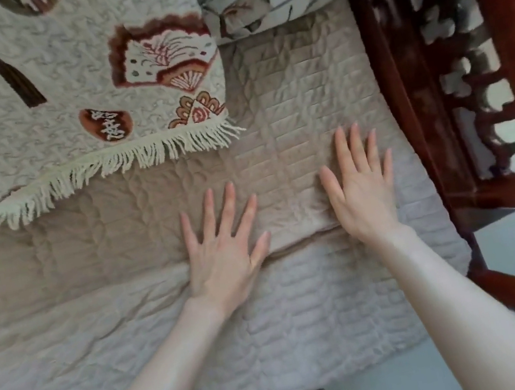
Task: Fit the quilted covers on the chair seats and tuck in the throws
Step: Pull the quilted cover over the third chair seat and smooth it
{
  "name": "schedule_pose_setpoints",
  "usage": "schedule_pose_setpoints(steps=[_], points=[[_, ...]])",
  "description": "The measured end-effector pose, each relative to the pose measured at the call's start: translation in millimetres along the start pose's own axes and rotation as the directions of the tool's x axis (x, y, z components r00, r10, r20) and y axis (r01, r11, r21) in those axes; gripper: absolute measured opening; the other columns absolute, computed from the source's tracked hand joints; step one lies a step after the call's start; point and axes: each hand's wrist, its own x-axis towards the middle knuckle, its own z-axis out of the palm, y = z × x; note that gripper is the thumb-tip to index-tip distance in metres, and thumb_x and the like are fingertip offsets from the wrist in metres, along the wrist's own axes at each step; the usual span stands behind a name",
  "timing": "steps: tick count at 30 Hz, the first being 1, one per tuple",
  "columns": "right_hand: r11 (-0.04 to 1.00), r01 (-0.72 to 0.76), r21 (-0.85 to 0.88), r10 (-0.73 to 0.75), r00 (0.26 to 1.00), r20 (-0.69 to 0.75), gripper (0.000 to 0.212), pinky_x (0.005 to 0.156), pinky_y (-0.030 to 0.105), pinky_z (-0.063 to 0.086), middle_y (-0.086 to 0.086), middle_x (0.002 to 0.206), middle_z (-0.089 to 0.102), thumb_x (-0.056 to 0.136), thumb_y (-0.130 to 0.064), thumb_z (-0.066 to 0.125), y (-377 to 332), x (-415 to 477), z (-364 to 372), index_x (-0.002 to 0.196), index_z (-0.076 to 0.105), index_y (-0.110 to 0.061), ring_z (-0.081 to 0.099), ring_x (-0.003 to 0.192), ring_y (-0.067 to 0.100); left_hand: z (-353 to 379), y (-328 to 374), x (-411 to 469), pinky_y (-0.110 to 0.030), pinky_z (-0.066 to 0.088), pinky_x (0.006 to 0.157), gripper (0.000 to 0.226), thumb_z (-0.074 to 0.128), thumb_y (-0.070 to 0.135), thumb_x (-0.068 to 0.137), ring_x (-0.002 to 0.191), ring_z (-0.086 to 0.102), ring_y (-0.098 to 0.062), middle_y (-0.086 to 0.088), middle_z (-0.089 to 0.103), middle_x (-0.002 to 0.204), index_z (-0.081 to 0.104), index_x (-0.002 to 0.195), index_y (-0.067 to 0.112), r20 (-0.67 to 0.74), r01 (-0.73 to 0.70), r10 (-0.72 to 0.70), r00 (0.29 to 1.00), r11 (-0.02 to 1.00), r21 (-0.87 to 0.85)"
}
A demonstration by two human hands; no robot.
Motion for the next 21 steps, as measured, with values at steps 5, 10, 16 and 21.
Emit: schedule_pose_setpoints(steps=[5, 10, 16, 21], points=[[0.991, 0.083, 0.104, -0.082, 0.996, -0.017, 0.068, 0.112, 0.021, -0.020, 0.002, 0.162, -0.007, 0.098, -0.047, 0.029, 37, 8, -7, 0.155, 0.003, -0.019, -0.015, 0.146, 0.012, 5, 19, 22, -0.069, 0.013, 0.108, 0.062, 0.027, 0.053, 0.095, 0.145, 0.013, -0.036, -0.009, 0.023, 0.159, 0.033, 0.149, 0.024, -0.004, -0.051, 0.051, 0.999, 0.999, 0.004], [0.985, 0.115, 0.125, -0.109, 0.993, -0.052, 0.069, 0.115, 0.025, -0.013, 0.006, 0.162, -0.006, 0.099, -0.047, 0.028, 51, 23, -15, 0.155, 0.003, -0.014, -0.017, 0.142, 0.008, 5, 43, 48, -0.069, 0.006, 0.110, 0.064, 0.024, 0.057, 0.095, 0.147, 0.003, -0.037, -0.004, 0.012, 0.161, 0.023, 0.152, 0.026, -0.010, -0.077, 0.077, 0.997, 0.997, -0.007], [0.975, 0.061, 0.214, -0.059, 0.998, -0.016, 0.071, 0.118, 0.035, 0.008, 0.012, 0.162, -0.004, 0.102, -0.041, 0.038, 45, 40, -23, 0.155, 0.002, -0.011, -0.001, 0.150, 0.021, 3, 67, 83, -0.067, 0.001, 0.108, 0.074, 0.031, 0.060, 0.092, 0.146, 0.006, -0.036, -0.008, 0.017, 0.161, 0.022, 0.152, 0.017, -0.083, -0.053, 0.053, 0.995, 0.999, 0.000], [0.964, -0.014, 0.265, 0.023, 0.999, -0.032, 0.072, 0.113, 0.043, 0.020, 0.017, 0.160, 0.012, 0.095, -0.048, 0.033, 43, 29, -18, 0.155, 0.013, -0.012, 0.017, 0.145, 0.029, 3, 88, 82, -0.068, 0.020, 0.108, 0.075, 0.046, 0.059, 0.085, 0.139, 0.030, -0.025, -0.010, 0.047, 0.146, 0.048, 0.140, 0.009, -0.184, -0.232, 0.221, 0.958, 0.972, -0.043]])
